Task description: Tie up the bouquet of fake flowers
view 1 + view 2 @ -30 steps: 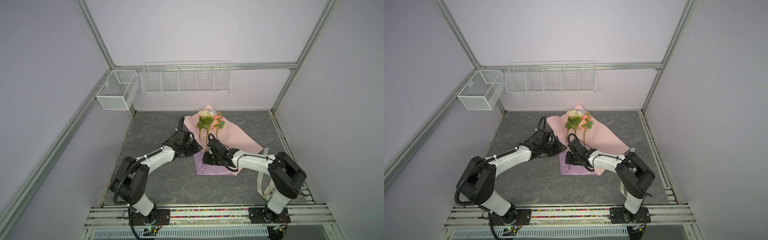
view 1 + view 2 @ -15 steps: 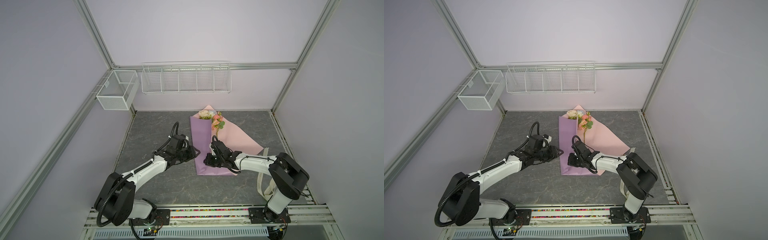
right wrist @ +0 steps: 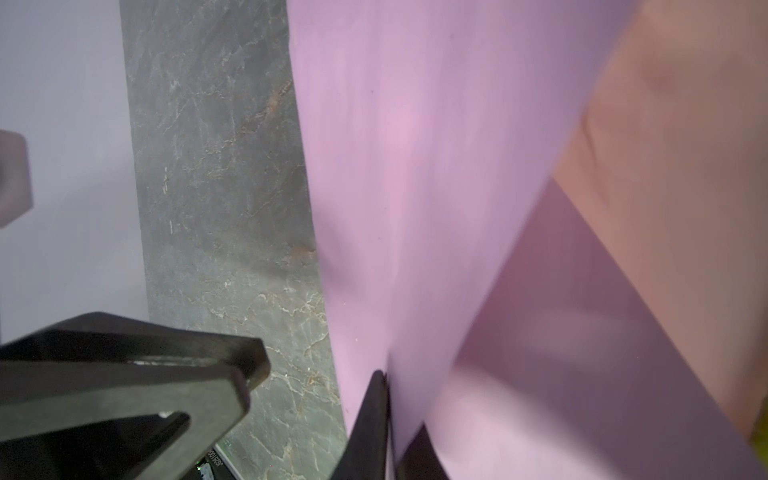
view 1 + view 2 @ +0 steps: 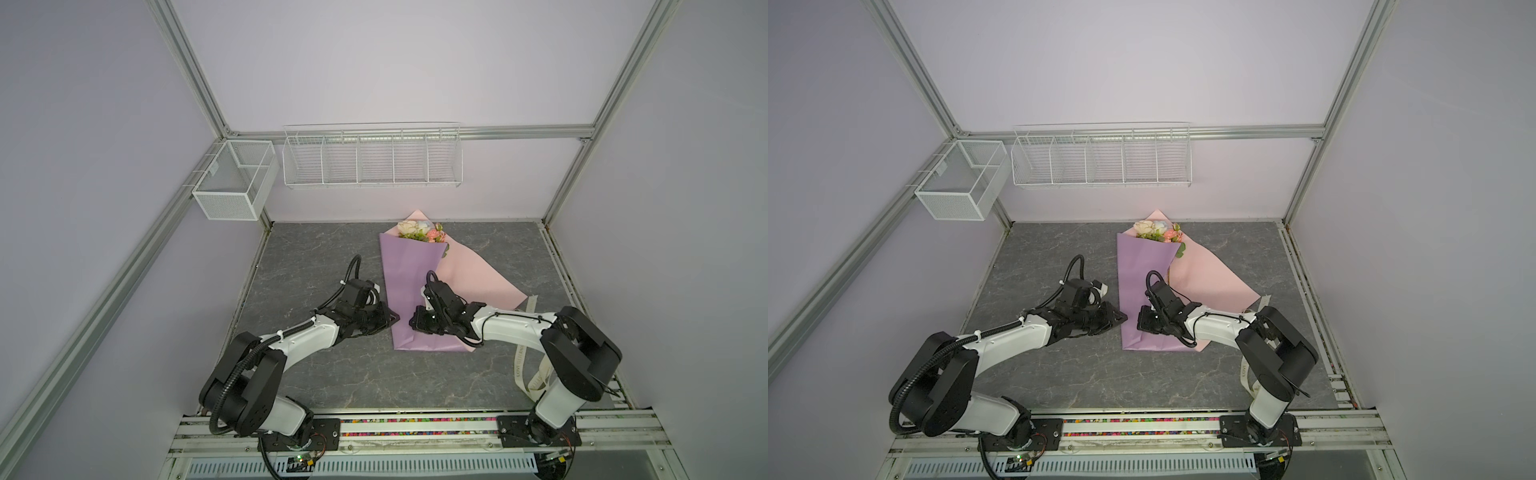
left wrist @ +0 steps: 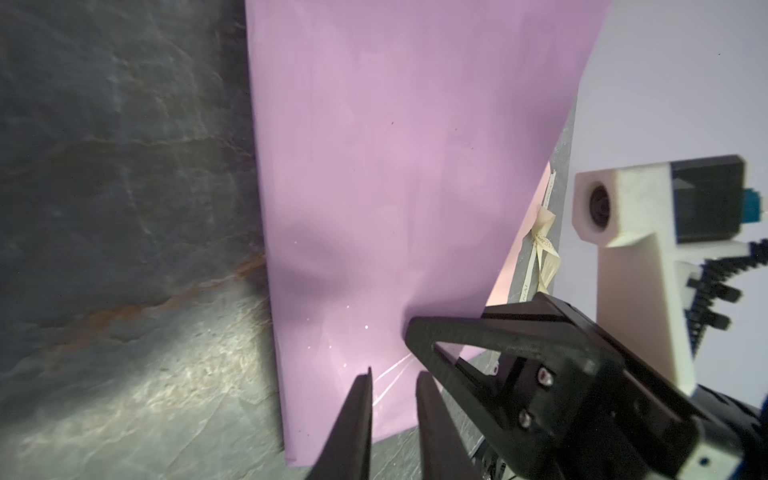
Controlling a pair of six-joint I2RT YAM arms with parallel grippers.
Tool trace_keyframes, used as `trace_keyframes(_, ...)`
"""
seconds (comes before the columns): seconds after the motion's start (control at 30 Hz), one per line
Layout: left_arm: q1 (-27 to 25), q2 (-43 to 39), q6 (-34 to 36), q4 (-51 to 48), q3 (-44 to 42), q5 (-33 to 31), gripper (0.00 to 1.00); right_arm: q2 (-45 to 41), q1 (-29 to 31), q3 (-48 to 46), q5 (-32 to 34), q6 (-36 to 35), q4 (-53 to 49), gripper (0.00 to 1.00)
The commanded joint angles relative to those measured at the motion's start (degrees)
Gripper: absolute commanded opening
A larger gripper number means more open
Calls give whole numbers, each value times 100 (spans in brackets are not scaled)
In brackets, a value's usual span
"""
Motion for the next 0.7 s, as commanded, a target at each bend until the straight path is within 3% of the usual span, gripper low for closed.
trace_keyframes(0.0, -32, 134, 54, 246, -112, 234, 20, -108, -43, -101, 135, -89, -331, 10)
trace_keyframes(0.67, -169, 807, 0, 748, -265, 381, 17, 32, -8, -77, 332, -55, -720, 11)
